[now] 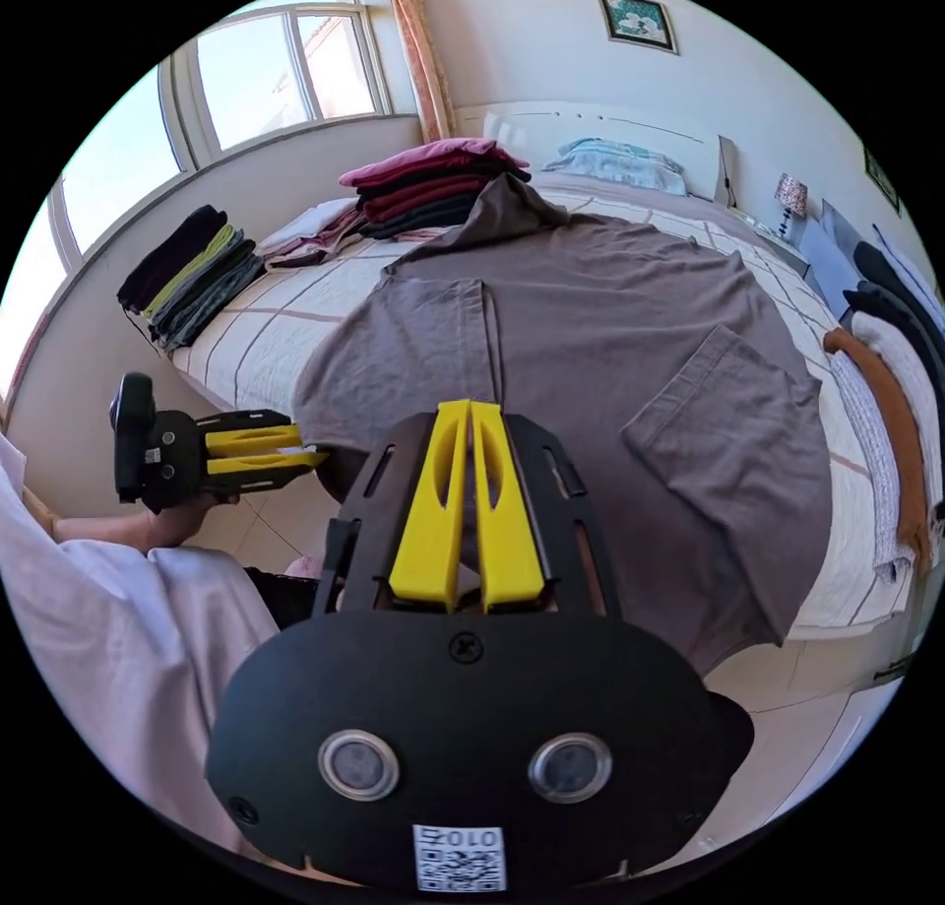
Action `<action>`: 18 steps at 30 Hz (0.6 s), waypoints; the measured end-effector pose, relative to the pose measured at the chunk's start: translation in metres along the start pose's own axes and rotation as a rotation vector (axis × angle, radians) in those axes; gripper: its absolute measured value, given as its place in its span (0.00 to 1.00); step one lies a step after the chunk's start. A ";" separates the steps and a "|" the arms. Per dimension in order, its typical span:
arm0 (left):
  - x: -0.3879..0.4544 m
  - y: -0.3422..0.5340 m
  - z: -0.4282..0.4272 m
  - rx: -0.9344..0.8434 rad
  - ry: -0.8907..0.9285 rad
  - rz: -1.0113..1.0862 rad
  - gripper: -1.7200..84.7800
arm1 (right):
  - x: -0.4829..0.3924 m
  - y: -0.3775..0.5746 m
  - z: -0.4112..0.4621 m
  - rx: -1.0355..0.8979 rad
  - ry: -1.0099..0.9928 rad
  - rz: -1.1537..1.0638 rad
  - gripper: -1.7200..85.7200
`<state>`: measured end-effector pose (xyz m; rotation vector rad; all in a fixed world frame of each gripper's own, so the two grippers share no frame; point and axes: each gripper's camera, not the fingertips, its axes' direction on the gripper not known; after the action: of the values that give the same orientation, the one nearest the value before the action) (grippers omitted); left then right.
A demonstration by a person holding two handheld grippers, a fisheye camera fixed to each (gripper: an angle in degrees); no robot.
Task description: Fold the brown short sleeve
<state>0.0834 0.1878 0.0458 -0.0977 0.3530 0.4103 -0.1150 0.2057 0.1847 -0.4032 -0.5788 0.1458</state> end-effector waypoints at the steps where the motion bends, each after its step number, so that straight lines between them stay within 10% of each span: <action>1: -0.004 0.008 -0.002 0.009 0.018 -0.027 0.04 | -0.004 -0.001 0.006 -0.017 0.011 -0.025 0.05; 18: -0.039 0.101 0.017 0.051 0.161 -0.129 0.03 | 0.021 -0.007 0.002 -0.072 0.074 -0.015 0.07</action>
<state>0.0143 0.2684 0.0738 -0.1034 0.5131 0.2658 -0.0984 0.2048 0.1996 -0.4718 -0.5148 0.0954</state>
